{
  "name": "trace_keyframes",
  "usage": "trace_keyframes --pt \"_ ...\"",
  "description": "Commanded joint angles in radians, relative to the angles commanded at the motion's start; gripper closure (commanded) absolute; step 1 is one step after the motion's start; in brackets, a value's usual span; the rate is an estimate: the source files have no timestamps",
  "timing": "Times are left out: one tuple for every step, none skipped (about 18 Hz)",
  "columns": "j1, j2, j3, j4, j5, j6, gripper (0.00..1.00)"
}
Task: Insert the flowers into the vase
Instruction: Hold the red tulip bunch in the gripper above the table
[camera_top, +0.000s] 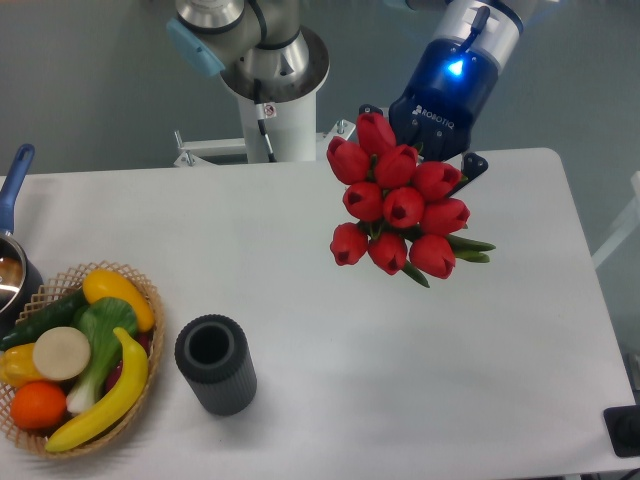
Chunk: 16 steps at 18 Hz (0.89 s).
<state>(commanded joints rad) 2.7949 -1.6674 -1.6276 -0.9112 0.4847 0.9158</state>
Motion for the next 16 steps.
trace_keyframes --pt "-0.002 0.002 0.000 0.002 0.000 0.000 0.63" --pt "-0.002 0.003 -0.003 0.008 0.000 0.000 0.63" --pt "-0.002 0.003 -0.003 0.012 0.000 -0.002 0.63" --pt "-0.005 0.000 0.003 0.014 -0.002 -0.005 0.63" --pt "-0.014 -0.003 0.014 0.014 -0.002 -0.012 0.63" --pt "-0.023 -0.009 0.018 0.014 -0.002 -0.018 0.63" --pt "-0.023 -0.009 0.018 0.014 -0.002 -0.020 0.63" --pt "-0.023 -0.008 0.018 0.014 -0.002 -0.020 0.64" --pt "-0.025 -0.008 0.018 0.014 -0.002 -0.020 0.64" --pt "-0.025 -0.008 0.018 0.014 -0.002 -0.020 0.63" --pt "-0.025 -0.006 0.018 0.015 0.000 -0.020 0.64" --pt "-0.028 -0.009 0.017 0.023 0.000 -0.020 0.63" --pt "-0.035 -0.011 0.017 0.032 0.000 -0.020 0.63" --pt "-0.054 -0.021 0.020 0.040 0.000 -0.020 0.63" --pt "-0.075 -0.035 0.023 0.047 0.000 -0.020 0.63" --pt "-0.096 -0.043 0.023 0.060 0.000 -0.020 0.63"
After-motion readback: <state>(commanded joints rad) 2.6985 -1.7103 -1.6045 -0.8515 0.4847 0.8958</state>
